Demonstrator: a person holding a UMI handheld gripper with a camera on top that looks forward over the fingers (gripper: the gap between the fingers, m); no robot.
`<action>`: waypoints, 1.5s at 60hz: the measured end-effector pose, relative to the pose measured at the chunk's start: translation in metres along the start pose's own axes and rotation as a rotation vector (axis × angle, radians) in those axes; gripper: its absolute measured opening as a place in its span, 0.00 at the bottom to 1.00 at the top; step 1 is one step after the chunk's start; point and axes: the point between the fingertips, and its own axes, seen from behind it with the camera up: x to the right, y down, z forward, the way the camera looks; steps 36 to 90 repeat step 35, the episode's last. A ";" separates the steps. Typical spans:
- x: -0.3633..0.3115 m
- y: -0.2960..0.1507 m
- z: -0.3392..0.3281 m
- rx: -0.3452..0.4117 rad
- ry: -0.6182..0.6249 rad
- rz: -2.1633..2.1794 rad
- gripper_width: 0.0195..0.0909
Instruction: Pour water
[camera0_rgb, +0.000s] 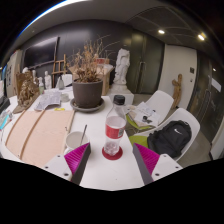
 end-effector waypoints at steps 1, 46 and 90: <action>-0.004 0.000 -0.009 -0.006 -0.004 -0.006 0.93; -0.098 0.002 -0.142 -0.010 -0.044 -0.118 0.93; -0.098 0.002 -0.142 -0.010 -0.044 -0.118 0.93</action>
